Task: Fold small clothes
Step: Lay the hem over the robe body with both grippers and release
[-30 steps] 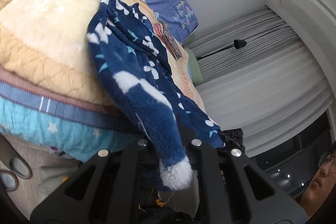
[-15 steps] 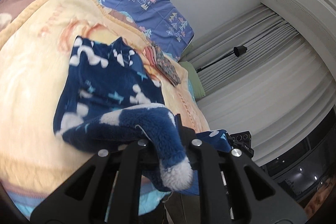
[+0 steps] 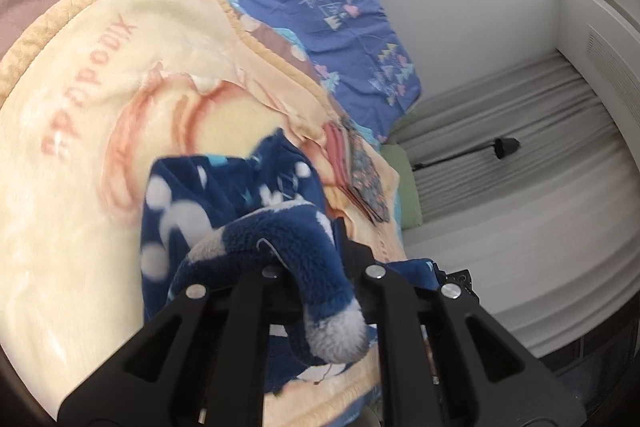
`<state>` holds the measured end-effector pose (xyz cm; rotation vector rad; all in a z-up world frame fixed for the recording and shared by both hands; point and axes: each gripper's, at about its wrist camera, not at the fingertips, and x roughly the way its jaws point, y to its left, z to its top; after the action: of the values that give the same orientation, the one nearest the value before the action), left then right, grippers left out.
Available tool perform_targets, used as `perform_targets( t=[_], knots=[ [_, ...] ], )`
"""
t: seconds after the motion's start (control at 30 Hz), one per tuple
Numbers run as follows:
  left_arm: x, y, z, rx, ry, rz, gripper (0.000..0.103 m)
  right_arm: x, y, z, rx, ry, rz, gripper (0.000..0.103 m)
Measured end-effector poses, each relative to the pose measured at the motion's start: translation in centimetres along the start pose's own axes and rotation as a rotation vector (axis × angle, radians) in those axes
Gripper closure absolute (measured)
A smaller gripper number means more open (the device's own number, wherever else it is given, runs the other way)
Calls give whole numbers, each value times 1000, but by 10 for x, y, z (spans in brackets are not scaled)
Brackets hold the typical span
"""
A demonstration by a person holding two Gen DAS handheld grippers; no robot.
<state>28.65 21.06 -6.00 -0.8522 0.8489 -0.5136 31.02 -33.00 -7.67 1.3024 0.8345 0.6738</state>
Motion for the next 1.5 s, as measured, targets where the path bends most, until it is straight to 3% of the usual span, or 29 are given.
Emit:
perform_targets(
  t=[0.13,0.2,0.27,0.3,0.37,0.4,0.47,0.57,0.7,0.77,0.83,0.9,1.0,1.03,1.1,1.13,1.17,1.27,1.4,1.5],
  knots=[
    [60,44,29,-73,58,69,92,35,-49,35,104,6,-74,94],
    [82,61,36,-103,79,109,91,47,-74,47,182,13,-62,93],
    [94,75,44,-141,81,103,85,51,-87,57,231,12,-42,85],
    [96,79,47,-158,76,85,76,52,-91,61,246,2,-25,80],
    [93,85,56,-172,19,27,29,51,-91,70,249,-48,44,50],
    [89,85,59,-178,-19,9,23,50,-90,73,253,-69,74,45],
    [81,87,66,-217,-84,-33,17,46,-85,78,256,-119,150,23],
    [67,75,64,-208,-122,-112,16,35,-72,76,200,-167,181,22],
    [48,43,42,-104,-113,-87,16,12,-39,50,33,-164,148,23],
    [38,23,24,-33,-112,-84,16,6,-21,30,-50,-135,115,32],
    [29,2,1,65,-111,-45,16,6,-3,3,-127,-95,54,42],
    [20,-21,-28,177,-127,46,16,11,13,-28,-216,-59,-17,49],
    [21,-51,-74,341,-143,208,19,22,35,-73,-385,-38,-178,57],
    [24,-58,-86,378,-138,239,25,30,43,-92,-454,-51,-253,64],
    [38,-72,-112,415,-134,302,39,46,45,-117,-516,-40,-327,80],
    [45,-72,-119,418,-121,316,55,60,43,-128,-530,-25,-346,94],
    [52,-71,-125,419,-111,326,72,75,41,-142,-548,-7,-375,99],
    [78,-55,-131,398,-113,395,90,107,32,-158,-616,-24,-475,102],
    [106,-7,-131,372,-105,524,92,135,-13,-156,-617,6,-654,103],
    [107,17,-135,425,-122,480,98,132,-47,-144,-580,33,-611,103]
  ],
)
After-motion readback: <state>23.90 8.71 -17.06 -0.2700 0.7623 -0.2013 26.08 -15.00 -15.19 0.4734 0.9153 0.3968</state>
